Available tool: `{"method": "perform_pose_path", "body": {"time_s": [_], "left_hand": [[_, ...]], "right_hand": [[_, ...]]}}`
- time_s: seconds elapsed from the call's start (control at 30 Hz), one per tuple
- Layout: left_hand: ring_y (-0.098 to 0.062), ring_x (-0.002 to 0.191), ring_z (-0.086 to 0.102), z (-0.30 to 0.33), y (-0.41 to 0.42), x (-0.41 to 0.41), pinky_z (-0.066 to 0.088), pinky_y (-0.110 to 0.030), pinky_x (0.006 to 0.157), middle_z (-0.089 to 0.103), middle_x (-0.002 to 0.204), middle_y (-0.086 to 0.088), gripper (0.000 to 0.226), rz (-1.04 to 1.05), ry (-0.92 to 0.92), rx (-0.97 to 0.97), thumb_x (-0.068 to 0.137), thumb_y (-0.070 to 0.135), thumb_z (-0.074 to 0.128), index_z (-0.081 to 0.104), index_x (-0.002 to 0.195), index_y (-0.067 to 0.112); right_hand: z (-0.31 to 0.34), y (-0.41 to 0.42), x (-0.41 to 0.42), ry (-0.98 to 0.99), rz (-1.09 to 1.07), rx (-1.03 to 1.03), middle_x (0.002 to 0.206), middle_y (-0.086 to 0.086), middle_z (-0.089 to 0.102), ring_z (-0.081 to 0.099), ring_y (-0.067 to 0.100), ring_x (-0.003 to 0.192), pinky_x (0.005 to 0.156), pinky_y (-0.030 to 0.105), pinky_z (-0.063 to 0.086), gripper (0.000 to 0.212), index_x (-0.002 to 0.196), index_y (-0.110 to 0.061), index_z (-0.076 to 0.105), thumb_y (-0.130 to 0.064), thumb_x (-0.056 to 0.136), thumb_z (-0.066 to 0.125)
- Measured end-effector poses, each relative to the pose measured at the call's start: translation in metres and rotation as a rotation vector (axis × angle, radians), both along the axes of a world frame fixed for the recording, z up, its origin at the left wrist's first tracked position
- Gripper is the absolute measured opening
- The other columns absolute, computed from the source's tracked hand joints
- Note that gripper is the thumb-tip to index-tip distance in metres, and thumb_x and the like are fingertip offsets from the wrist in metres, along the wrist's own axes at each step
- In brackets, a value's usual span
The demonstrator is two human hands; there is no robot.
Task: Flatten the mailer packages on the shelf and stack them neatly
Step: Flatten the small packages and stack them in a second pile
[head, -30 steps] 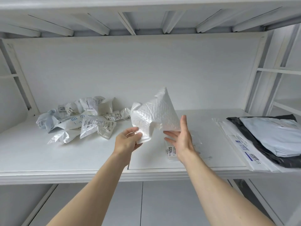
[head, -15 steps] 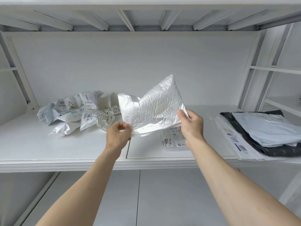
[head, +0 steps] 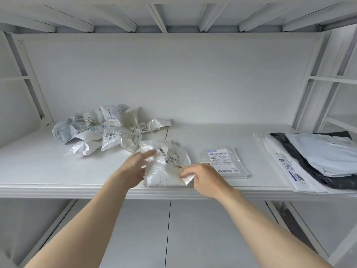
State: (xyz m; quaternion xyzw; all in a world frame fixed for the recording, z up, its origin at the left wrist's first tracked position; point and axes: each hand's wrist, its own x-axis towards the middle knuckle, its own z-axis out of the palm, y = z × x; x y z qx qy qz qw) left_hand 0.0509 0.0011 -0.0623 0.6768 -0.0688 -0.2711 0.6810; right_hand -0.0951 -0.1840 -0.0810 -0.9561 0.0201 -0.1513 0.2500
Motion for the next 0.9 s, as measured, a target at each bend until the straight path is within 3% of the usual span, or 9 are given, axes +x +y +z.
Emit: {"method": "perform_pose_path", "body": {"time_s": [0.1, 0.17, 0.23, 0.33, 0.43, 0.53, 0.6, 0.7, 0.9], "left_hand": [[-0.024, 0.072, 0.060, -0.020, -0.006, 0.005, 0.048, -0.030, 0.062, 0.057, 0.122, -0.022, 0.102, 0.075, -0.136, 0.124, 0.078, 0.021, 0.078, 0.009, 0.154, 0.019], [-0.031, 0.109, 0.058, -0.020, -0.010, 0.010, 0.050, -0.038, 0.090, 0.039, 0.145, -0.021, 0.108, 0.150, -0.325, 0.252, 0.077, 0.015, 0.073, 0.000, 0.154, 0.030], [-0.025, 0.139, 0.034, -0.013, -0.015, 0.013, 0.036, -0.039, 0.109, 0.010, 0.160, -0.011, 0.095, 0.129, -0.656, 0.481, 0.081, 0.010, 0.065, 0.008, 0.155, 0.029], [-0.025, 0.145, 0.026, -0.001, -0.033, 0.010, 0.031, -0.044, 0.113, 0.023, 0.159, -0.010, 0.061, -0.019, -0.984, 0.724, 0.093, 0.015, 0.050, 0.030, 0.150, 0.013], [-0.028, 0.145, 0.023, -0.004, -0.052, 0.007, 0.026, -0.047, 0.114, 0.029, 0.155, -0.013, 0.051, -0.148, -1.021, 0.809, 0.104, 0.027, 0.029, 0.025, 0.149, 0.004], [-0.025, 0.150, 0.011, -0.027, -0.057, 0.014, 0.013, -0.050, 0.117, 0.019, 0.160, -0.008, 0.053, -0.206, -0.968, 0.898, 0.104, 0.037, 0.017, 0.022, 0.150, 0.010], [-0.024, 0.150, 0.008, -0.039, -0.055, 0.017, 0.009, -0.052, 0.118, 0.014, 0.162, -0.006, 0.056, -0.187, -0.950, 0.922, 0.102, 0.041, 0.011, 0.020, 0.150, 0.013], [-0.018, 0.150, -0.011, -0.048, -0.055, 0.018, -0.003, -0.048, 0.121, -0.011, 0.164, 0.000, 0.059, -0.212, -0.930, 0.964, 0.103, 0.042, 0.007, -0.005, 0.156, 0.021], [-0.020, 0.149, -0.019, -0.056, -0.056, 0.029, -0.008, -0.050, 0.119, -0.021, 0.161, 0.001, 0.056, -0.287, -0.991, 1.089, 0.103, 0.043, 0.007, -0.013, 0.154, 0.034]], "right_hand": [[0.001, 0.012, 0.009, 0.190, -0.080, -0.085, 0.125, -0.010, 0.066, 0.050, 0.017, 0.127, 0.120, 0.049, 0.006, 0.058, 0.113, -0.028, 0.071, 0.008, 0.079, 0.041], [0.008, 0.020, 0.017, 0.195, -0.145, -0.151, 0.122, -0.010, 0.067, 0.051, 0.018, 0.124, 0.117, 0.056, -0.006, 0.055, 0.111, -0.029, 0.070, 0.006, 0.080, 0.041], [0.015, 0.026, 0.025, 0.256, -0.184, -0.224, 0.121, -0.003, 0.066, 0.053, 0.024, 0.122, 0.116, 0.060, -0.005, 0.048, 0.111, -0.027, 0.068, 0.002, 0.083, 0.042], [0.030, 0.037, 0.041, 0.374, -0.229, -0.285, 0.122, 0.012, 0.062, 0.054, 0.035, 0.119, 0.115, 0.061, 0.011, 0.033, 0.111, -0.012, 0.062, -0.006, 0.086, 0.042], [0.044, 0.049, 0.056, 0.397, -0.256, -0.253, 0.128, 0.011, 0.057, 0.052, 0.034, 0.121, 0.103, 0.044, 0.036, 0.033, 0.119, -0.012, 0.056, -0.015, 0.089, 0.042], [0.028, 0.048, 0.072, 0.308, -0.239, -0.276, 0.136, 0.009, 0.050, 0.048, 0.031, 0.124, 0.092, 0.038, 0.040, 0.037, 0.128, -0.013, 0.051, -0.015, 0.092, 0.042], [0.009, 0.040, 0.082, 0.273, -0.204, -0.270, 0.150, 0.011, 0.033, 0.033, 0.031, 0.136, 0.103, 0.042, 0.035, 0.042, 0.139, -0.013, 0.040, -0.018, 0.097, 0.037], [-0.008, 0.031, 0.095, 0.217, -0.188, -0.244, 0.163, 0.009, 0.005, 0.004, 0.027, 0.150, 0.118, 0.044, 0.015, 0.052, 0.153, -0.017, 0.021, -0.023, 0.102, 0.028], [-0.029, 0.025, 0.108, 0.207, -0.173, -0.239, 0.165, 0.001, -0.005, -0.010, 0.016, 0.150, 0.122, 0.039, 0.001, 0.056, 0.156, -0.017, 0.009, -0.025, 0.103, 0.021]]}}
